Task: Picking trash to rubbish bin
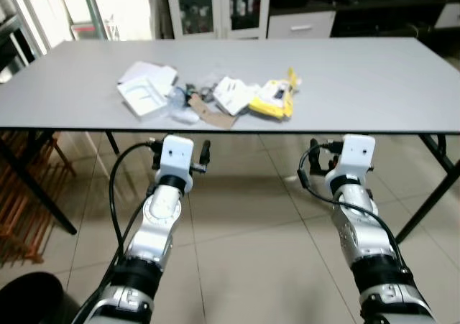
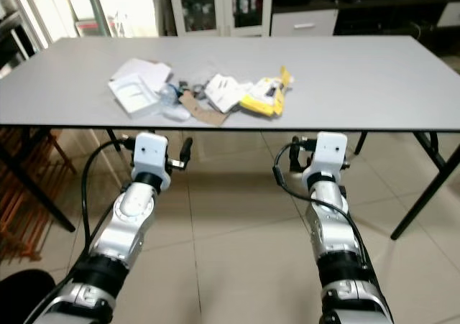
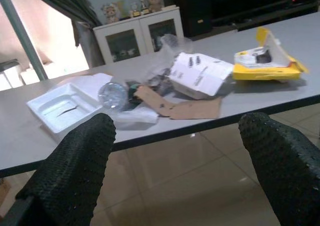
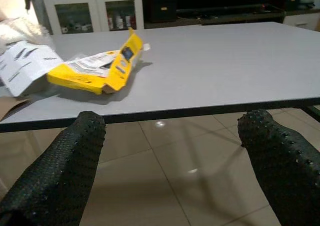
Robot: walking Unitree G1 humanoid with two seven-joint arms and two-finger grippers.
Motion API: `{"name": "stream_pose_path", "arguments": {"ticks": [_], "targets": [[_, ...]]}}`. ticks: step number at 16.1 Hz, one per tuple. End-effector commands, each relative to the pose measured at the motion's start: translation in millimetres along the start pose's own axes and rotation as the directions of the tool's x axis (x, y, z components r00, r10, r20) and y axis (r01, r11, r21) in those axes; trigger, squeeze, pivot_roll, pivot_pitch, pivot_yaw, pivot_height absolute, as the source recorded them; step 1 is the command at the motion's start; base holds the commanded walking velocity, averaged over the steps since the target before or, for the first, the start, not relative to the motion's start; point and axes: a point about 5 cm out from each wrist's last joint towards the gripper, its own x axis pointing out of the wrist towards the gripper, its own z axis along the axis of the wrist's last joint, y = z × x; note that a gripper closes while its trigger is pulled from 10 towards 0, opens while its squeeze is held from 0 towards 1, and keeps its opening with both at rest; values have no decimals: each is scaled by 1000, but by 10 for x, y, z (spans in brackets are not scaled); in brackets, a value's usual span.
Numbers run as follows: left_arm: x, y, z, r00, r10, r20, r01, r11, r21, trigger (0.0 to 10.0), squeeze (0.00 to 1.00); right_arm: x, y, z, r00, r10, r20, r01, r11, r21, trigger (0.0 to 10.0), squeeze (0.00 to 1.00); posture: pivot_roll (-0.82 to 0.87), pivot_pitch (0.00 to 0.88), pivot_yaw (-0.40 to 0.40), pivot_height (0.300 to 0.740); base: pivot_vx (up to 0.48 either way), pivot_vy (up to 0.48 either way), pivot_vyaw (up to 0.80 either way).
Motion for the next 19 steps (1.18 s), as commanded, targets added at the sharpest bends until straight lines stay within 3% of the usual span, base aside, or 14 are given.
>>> {"name": "stream_pose_path", "arguments": {"ticks": [1,11,19], "targets": [[-8,36,-11,1000,4,-6,-4,1000,10,10000,0,12,36,21,1000,14,5,-14,1000,1,10000,0,-44,42,51,740,0,0,0],[-11,9,-26,1000,-12,-16,12,1000,15,10000,0,8,36,10,1000,16,-3,-16,1000,0,10000,0,-50,41,53,740,0,0,-710],[-99,-25,-51,1000,-20,-18,20,1000,7,10000,0,-91,23,-65,1000,12,-13,-12,1000,-4,10000,0,-36,103,48,740,0,0,0]]}}
